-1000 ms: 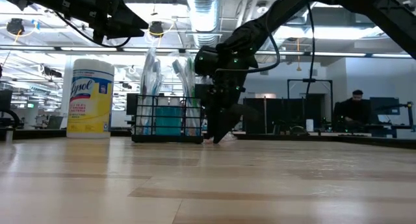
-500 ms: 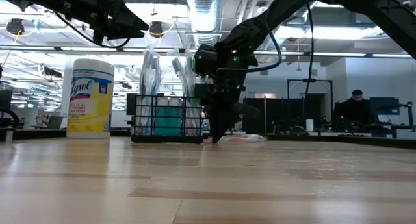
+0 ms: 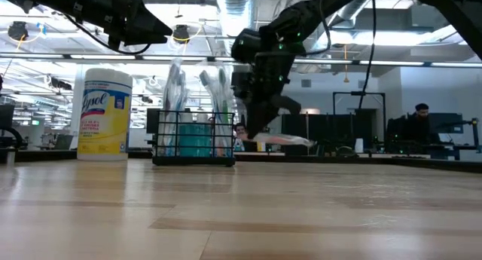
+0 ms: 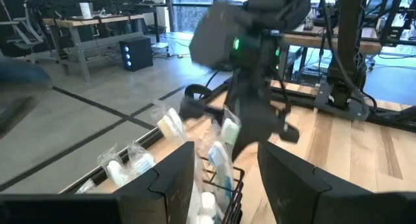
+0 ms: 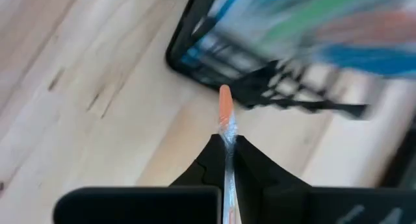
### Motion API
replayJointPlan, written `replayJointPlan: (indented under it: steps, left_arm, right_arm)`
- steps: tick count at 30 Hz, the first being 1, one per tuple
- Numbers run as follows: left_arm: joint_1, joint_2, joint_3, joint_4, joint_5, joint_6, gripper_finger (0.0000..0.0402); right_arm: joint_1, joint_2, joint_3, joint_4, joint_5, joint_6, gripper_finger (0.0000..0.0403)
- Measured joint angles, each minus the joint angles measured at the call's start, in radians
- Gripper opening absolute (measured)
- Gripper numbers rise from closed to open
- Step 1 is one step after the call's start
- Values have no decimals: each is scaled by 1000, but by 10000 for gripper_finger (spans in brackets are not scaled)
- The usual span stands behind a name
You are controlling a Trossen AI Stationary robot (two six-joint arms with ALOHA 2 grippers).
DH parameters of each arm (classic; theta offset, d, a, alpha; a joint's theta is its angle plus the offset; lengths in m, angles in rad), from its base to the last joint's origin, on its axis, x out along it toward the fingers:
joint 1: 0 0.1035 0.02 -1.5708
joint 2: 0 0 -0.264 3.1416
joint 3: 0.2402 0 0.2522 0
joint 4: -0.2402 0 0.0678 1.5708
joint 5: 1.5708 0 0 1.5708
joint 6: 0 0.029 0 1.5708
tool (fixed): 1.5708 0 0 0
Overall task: Pick & Place toothbrushing station
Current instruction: Put the orange toothbrush into the mesh organizer
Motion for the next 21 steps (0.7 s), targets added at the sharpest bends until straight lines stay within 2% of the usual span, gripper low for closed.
replayJointPlan:
  steps: [8,21]
  left_arm:
    - [0,0,0,1,0,-1,163]
    - [0,0,0,13,0,-9,163]
  right_arm:
    - [-8,-68,2,-42,67,37,2]
    - [13,-191,3,-124,92,152,1]
